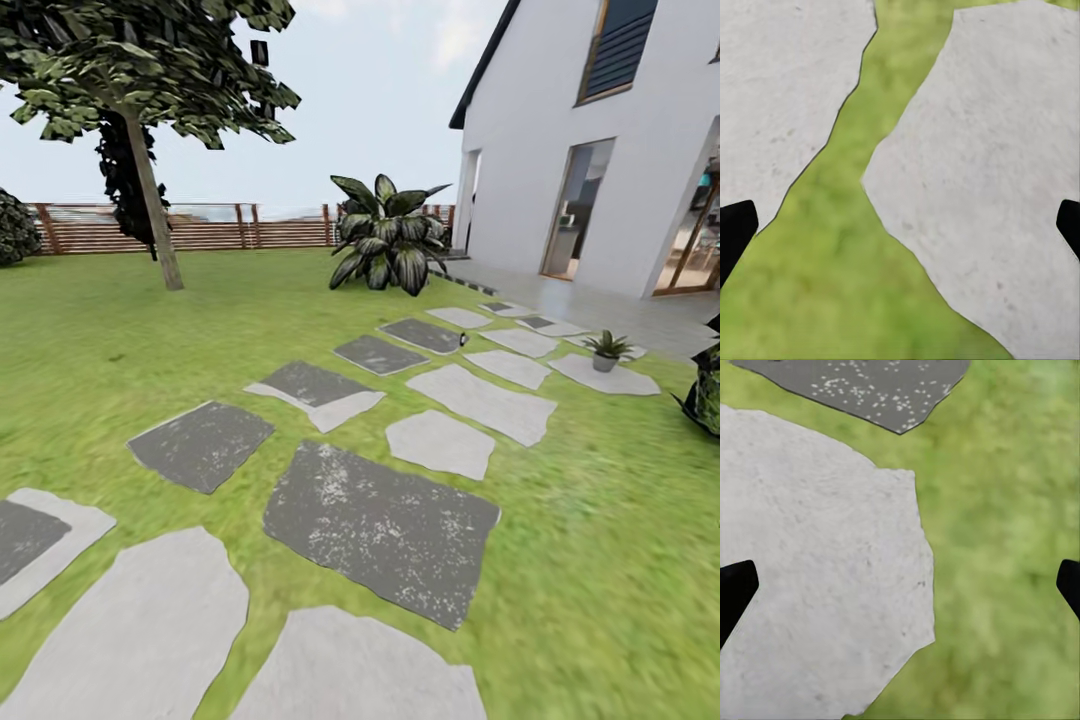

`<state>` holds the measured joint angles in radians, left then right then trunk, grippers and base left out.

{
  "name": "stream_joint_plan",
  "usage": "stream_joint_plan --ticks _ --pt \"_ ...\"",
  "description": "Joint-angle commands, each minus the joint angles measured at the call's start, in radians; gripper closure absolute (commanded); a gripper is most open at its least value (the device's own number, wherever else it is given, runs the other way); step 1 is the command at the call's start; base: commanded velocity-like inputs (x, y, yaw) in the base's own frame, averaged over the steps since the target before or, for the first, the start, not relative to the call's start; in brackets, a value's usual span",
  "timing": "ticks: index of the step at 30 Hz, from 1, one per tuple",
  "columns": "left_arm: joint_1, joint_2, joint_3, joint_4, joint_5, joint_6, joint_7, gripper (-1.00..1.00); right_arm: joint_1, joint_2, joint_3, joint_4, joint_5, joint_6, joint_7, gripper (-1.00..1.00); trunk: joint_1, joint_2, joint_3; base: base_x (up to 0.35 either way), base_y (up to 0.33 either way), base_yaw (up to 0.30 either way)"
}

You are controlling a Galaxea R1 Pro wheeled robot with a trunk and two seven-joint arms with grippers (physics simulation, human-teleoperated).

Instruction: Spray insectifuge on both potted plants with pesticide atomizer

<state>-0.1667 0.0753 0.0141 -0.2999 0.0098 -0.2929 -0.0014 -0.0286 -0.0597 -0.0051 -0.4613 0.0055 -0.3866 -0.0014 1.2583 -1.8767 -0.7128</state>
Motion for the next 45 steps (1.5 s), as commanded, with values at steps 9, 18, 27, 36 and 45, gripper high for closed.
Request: stream_joint_plan --ticks 9,18,27,36,45 --pt "-0.001 0.0 0.001 0.001 0.001 -0.003 0.0 -1.0 -0.001 0.001 -0.001 0.0 0.001 -0.003 0.0 -1.0 0.001 0.0 -0.001 0.335 0.078 -0.045" --pt "-0.001 0.0 0.001 0.001 0.001 -0.003 0.0 -1.0 -0.001 0.0 0.0 0.0 0.001 -0.003 0.0 -1.0 0.001 0.0 -0.001 0.335 0.077 -0.001" --pt "-0.001 0.0 0.001 0.001 0.001 -0.003 0.0 -1.0 -0.001 0.0 0.0 0.0 0.001 -0.003 0.0 -1.0 0.001 0.0 -0.001 0.335 0.077 -0.08" --pt "-0.001 0.0 0.001 0.001 0.001 -0.003 0.0 -1.0 -0.001 0.001 0.0 0.001 0.001 -0.003 0.0 -1.0 0.001 0.0 -0.001 0.335 0.077 -0.237" --pt "-0.001 0.0 0.001 0.001 0.001 -0.003 0.0 -1.0 -0.001 0.001 0.0 0.001 0.001 -0.003 0.0 -1.0 0.001 0.0 -0.001 0.335 0.077 -0.244"
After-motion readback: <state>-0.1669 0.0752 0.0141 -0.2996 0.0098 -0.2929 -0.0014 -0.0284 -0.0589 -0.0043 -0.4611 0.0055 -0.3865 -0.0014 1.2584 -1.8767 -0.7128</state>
